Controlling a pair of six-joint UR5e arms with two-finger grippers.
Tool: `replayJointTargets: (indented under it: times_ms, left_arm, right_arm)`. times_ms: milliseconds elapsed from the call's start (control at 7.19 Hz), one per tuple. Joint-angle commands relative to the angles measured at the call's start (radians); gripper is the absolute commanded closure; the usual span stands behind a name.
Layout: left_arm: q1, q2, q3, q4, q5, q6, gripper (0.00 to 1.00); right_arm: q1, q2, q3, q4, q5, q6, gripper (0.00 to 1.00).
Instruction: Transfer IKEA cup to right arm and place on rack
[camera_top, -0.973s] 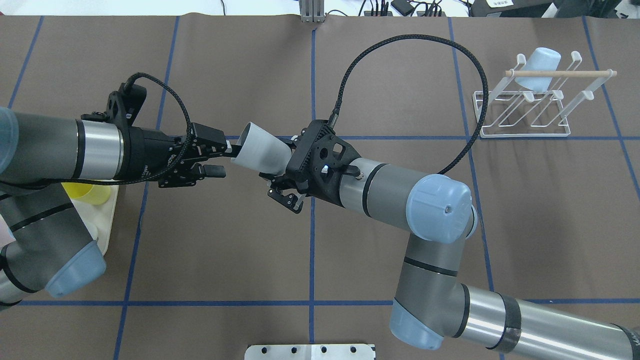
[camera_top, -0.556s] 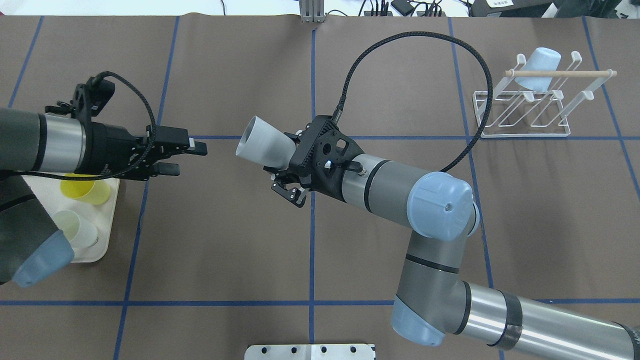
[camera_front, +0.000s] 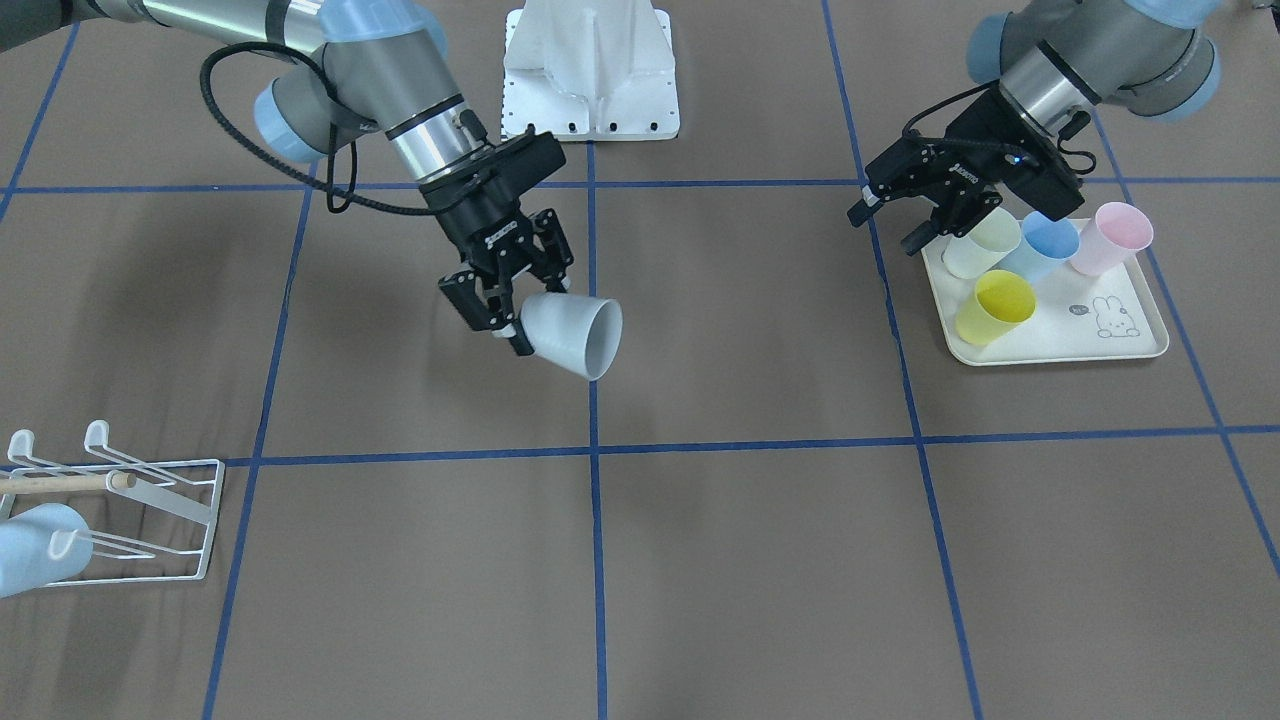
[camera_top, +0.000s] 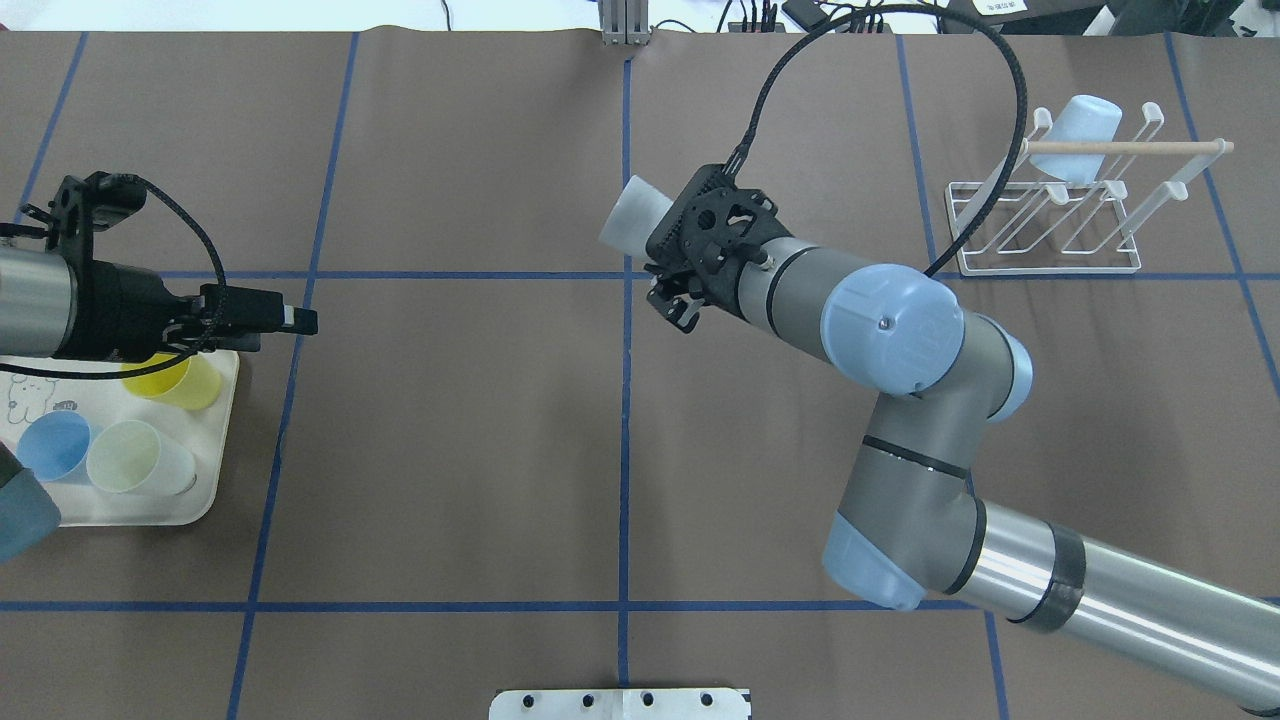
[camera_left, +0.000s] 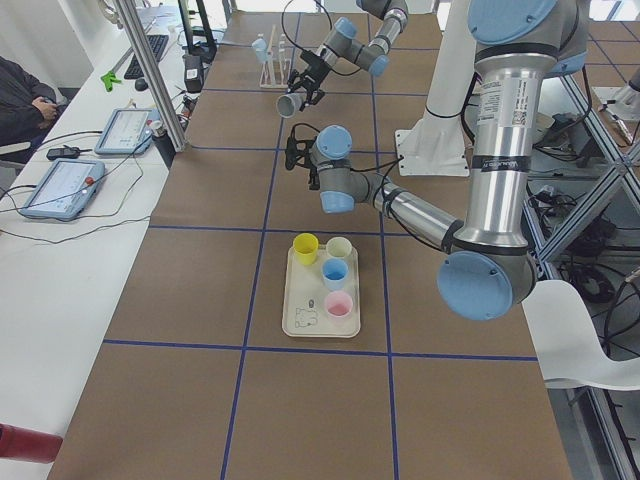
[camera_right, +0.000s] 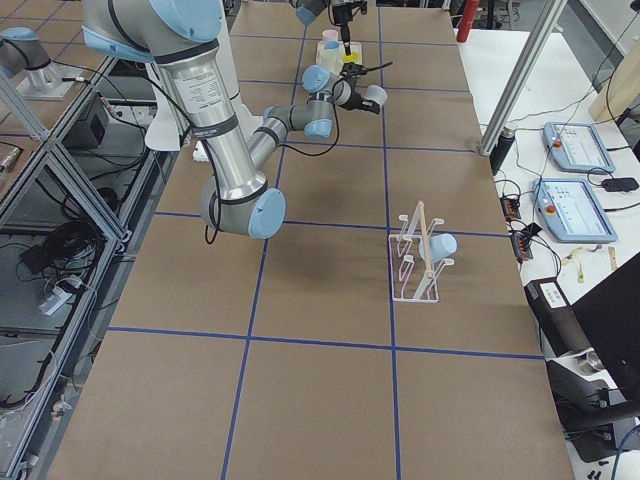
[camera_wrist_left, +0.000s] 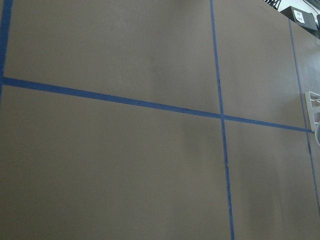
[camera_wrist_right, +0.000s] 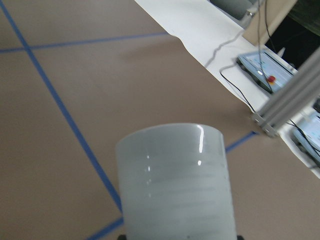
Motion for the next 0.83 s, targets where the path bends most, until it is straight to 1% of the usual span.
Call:
replayJointTargets:
  times_ms: [0, 139, 278, 417, 556, 695]
  left_arm:
    - [-0.001, 0.01, 0.001, 0.0, 0.005, 0.009, 0.0]
    - [-0.001, 0.012, -0.001, 0.0, 0.005, 0.007, 0.0]
    - [0.001, 0.019, -0.001, -0.001, 0.005, 0.007, 0.0]
    - [0.001, 0.024, -0.001, -0.001, 0.006, 0.007, 0.0]
    - [0.002, 0.024, -0.001, -0.001, 0.009, 0.007, 0.0]
    - [0.005, 0.022, 0.001, -0.001, 0.029, 0.007, 0.0]
  right_arm:
    - [0.125, 0.007, 0.004, -0.291, 0.0, -0.198, 1.0]
    - [0.18, 0.007, 0.01, -0.373, -0.002, -0.341, 1.0]
    - [0.25, 0.006, 0.027, -0.486, -0.003, -0.482, 1.0]
    - [0.316, 0.009, 0.054, -0.611, -0.013, -0.716, 1.0]
    - [0.389, -0.008, 0.091, -0.681, -0.026, -0.915, 1.0]
    - [0.464, -0.037, 0.09, -0.701, -0.029, -1.123, 1.0]
